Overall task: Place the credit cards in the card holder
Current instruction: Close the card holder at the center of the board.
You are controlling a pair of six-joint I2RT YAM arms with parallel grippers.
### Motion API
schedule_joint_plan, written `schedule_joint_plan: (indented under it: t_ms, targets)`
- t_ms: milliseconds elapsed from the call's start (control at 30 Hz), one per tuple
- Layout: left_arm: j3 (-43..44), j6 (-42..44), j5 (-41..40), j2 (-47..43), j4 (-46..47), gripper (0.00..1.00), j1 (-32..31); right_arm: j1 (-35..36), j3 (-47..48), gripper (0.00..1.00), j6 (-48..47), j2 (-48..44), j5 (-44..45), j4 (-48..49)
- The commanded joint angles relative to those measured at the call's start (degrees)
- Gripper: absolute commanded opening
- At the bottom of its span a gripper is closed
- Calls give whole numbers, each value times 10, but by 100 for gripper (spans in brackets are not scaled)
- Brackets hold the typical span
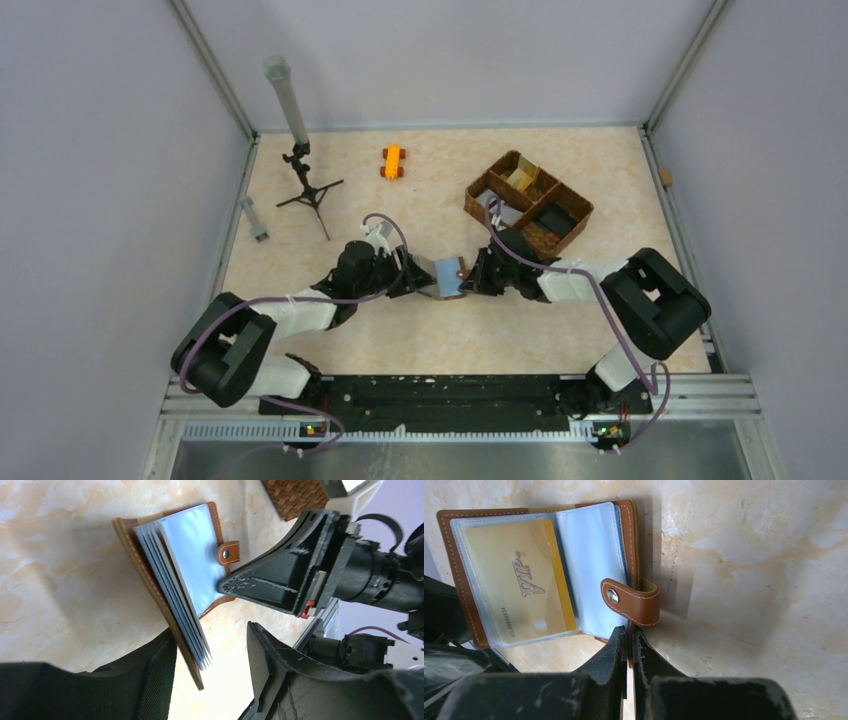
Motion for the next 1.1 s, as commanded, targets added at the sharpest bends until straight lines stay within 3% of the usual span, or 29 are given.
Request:
schedule_joint_plan:
  t_ms: [0,167,600,1067]
  targets:
    - [23,18,32,23,59,56,-2,10,-4,4,-3,11,2,-9]
    - [32,-3,49,56,113,56,-4,10,-23,25,16,-6,-8,29]
    - [43,-7,57,87,151,56,-17,-23,-98,56,91,-105,20,98]
    - [92,-12,63,149,192,56,-40,-54,-169,63,123,-154,12,229]
